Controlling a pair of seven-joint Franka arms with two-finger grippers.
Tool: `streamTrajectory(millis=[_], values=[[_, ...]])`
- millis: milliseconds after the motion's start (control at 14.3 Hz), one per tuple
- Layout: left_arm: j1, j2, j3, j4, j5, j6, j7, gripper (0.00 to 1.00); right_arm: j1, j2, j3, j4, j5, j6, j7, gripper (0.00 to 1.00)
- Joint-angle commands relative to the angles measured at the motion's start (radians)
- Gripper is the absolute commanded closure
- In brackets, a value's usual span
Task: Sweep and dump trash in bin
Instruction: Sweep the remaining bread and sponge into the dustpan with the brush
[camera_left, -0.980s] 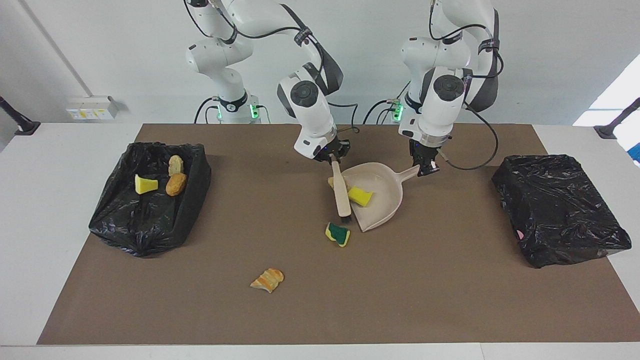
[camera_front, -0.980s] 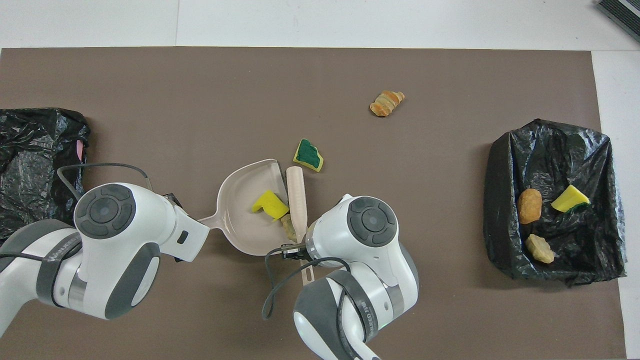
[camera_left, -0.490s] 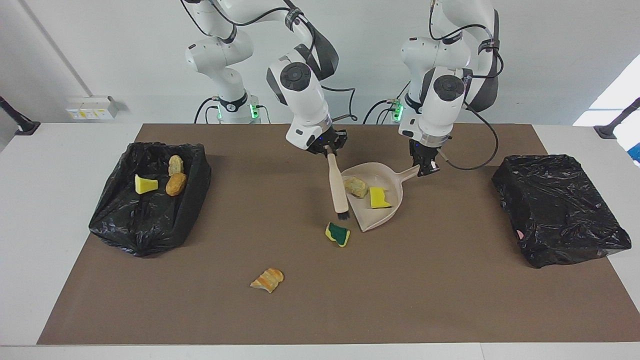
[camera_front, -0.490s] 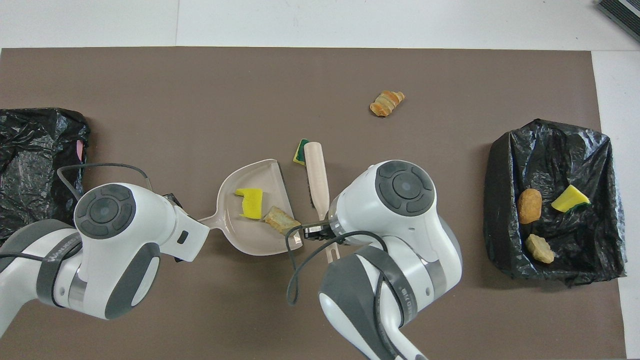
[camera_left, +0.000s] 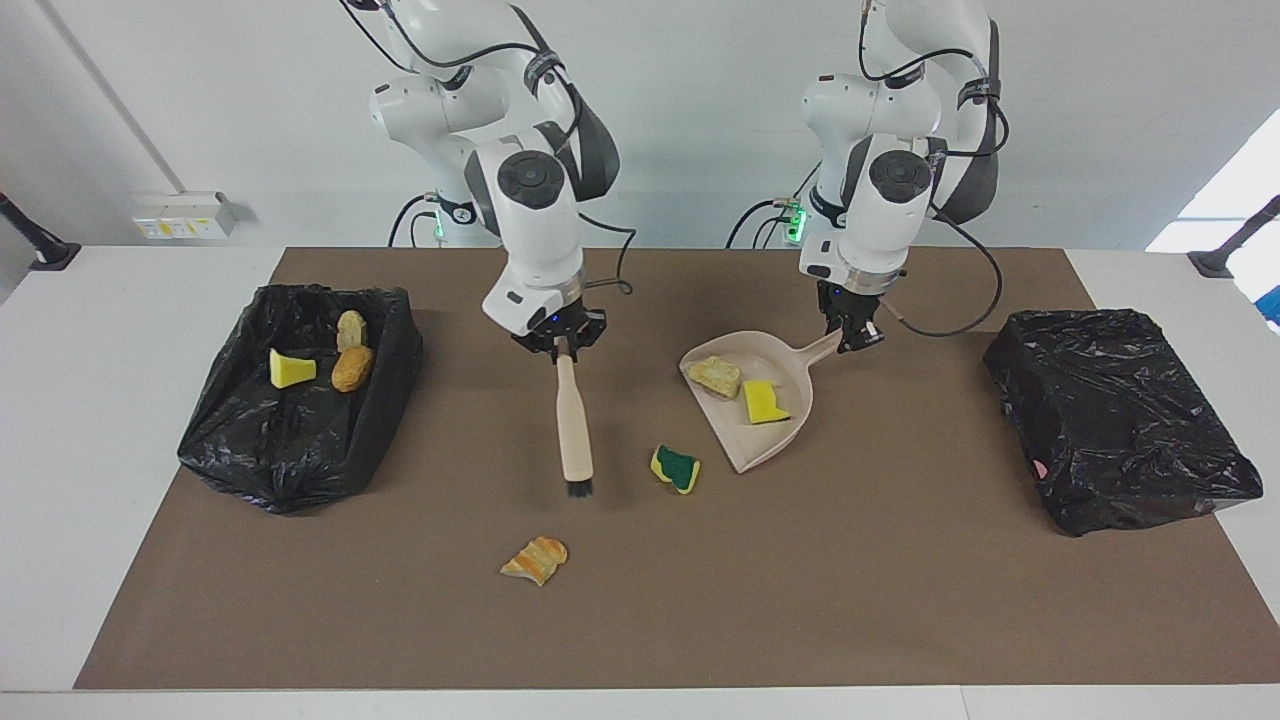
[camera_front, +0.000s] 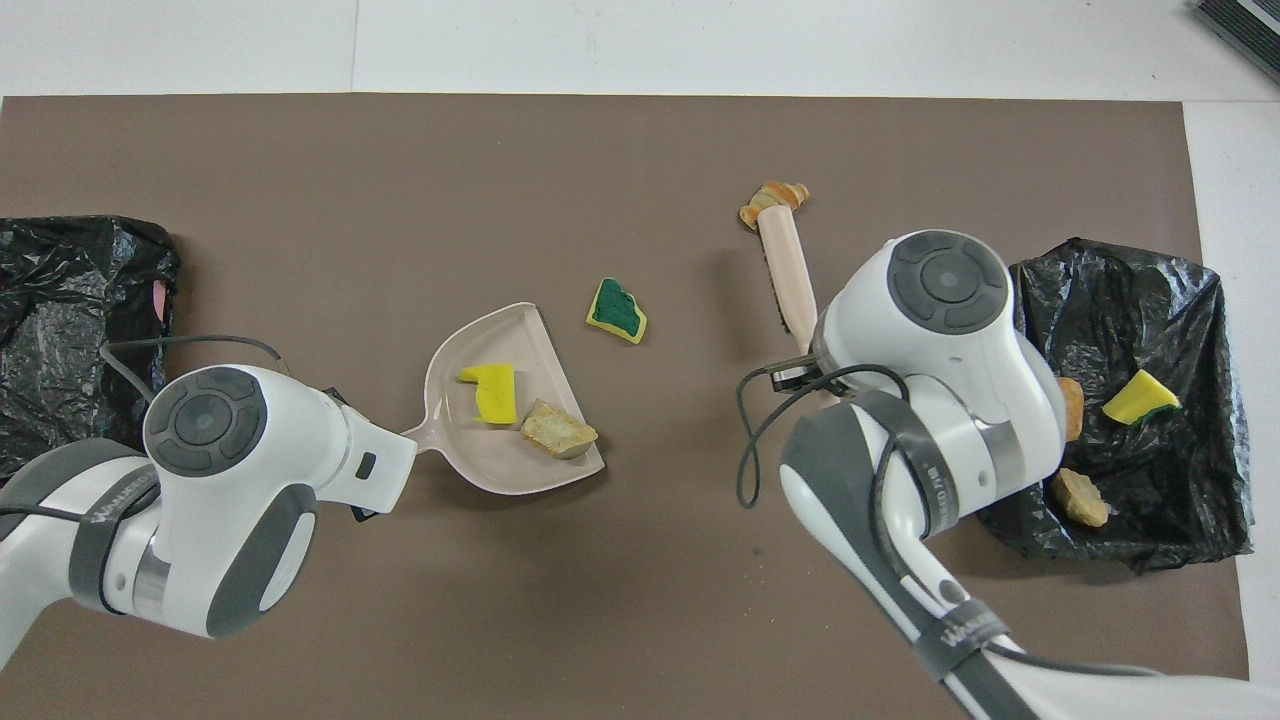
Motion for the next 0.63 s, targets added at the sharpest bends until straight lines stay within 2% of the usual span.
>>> streamTrajectory(millis=[0,350,560], values=[[0.001,-0.036,0.004,-0.038,0.006,0.03,-0.057,1.0,-0.06,0.086,0.014,0.098,-0.105,-0.003,-0.077,1.0],[0.001,-0.036,0.004,-0.038,0.006,0.028,-0.058,1.0,-0.069,0.28,0.016,0.292,-0.248,-0.003,-0.127,1.0],[0.001,-0.036,0.004,-0.04,0.006,0.028,-0.058,1.0,-0.043,0.31,0.017,0.312,-0.247,-0.003,-0.127,1.0]])
